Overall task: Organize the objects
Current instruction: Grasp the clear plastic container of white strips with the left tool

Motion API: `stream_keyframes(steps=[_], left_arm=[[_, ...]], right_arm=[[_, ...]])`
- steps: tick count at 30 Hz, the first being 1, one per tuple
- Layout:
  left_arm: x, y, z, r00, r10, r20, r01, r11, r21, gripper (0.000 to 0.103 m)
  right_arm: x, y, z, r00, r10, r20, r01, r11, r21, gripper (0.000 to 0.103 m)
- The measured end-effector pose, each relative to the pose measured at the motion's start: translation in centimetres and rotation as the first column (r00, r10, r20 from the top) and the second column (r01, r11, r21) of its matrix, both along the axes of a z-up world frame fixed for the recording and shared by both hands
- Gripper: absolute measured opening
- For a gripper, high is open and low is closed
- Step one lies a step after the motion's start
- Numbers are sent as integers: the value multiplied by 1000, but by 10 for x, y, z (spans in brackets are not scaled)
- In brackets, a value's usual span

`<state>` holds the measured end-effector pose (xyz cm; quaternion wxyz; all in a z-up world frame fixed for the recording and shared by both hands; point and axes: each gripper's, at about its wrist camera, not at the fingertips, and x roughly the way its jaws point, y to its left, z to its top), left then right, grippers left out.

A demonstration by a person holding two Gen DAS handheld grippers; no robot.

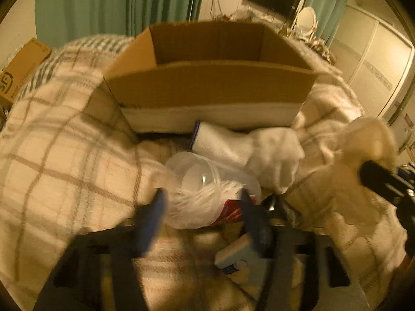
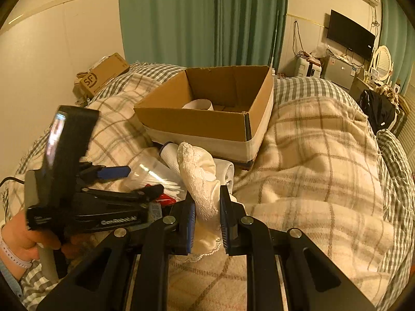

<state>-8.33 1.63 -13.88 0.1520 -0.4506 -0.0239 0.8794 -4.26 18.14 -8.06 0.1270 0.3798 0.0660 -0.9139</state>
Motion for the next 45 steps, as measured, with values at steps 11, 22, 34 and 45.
stream_keyframes(steps=[11, 22, 34, 45], left_arm=[[-25, -5, -15, 996, 22, 85, -27, 998, 61, 71], [-34, 27, -23, 997, -24, 70, 28, 998, -62, 84], [-34, 35, -10, 998, -66, 9, 66, 997, -25, 73], [-63, 41, -44, 982, -80, 171, 81, 997, 2, 103]], right_arm=[[1, 1, 1, 1000, 0, 0, 0, 1000, -1, 16], [-2, 5, -3, 1000, 0, 20, 0, 1000, -22, 16], [-3, 14, 0, 1000, -28, 6, 28, 999, -35, 16], [-4, 16, -2, 1000, -24, 19, 25, 999, -45, 16]])
